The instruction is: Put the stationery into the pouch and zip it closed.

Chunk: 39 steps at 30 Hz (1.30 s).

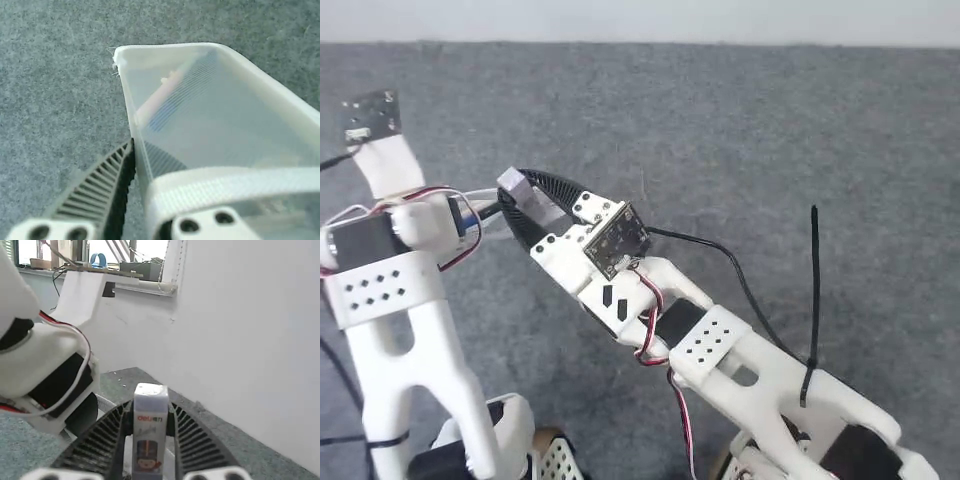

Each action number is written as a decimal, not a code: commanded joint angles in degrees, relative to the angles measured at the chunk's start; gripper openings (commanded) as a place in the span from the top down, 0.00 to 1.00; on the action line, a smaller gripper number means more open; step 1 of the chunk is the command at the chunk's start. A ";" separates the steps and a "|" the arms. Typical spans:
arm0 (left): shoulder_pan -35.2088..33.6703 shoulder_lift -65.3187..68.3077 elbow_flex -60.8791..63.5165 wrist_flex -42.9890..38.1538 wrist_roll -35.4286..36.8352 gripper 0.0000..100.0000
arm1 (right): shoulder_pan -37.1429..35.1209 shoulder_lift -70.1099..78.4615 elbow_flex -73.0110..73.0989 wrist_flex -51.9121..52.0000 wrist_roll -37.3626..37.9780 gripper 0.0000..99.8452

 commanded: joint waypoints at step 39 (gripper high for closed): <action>0.00 -0.53 -0.48 -0.70 0.88 0.99 | 0.40 15.16 4.66 -24.31 1.93 0.86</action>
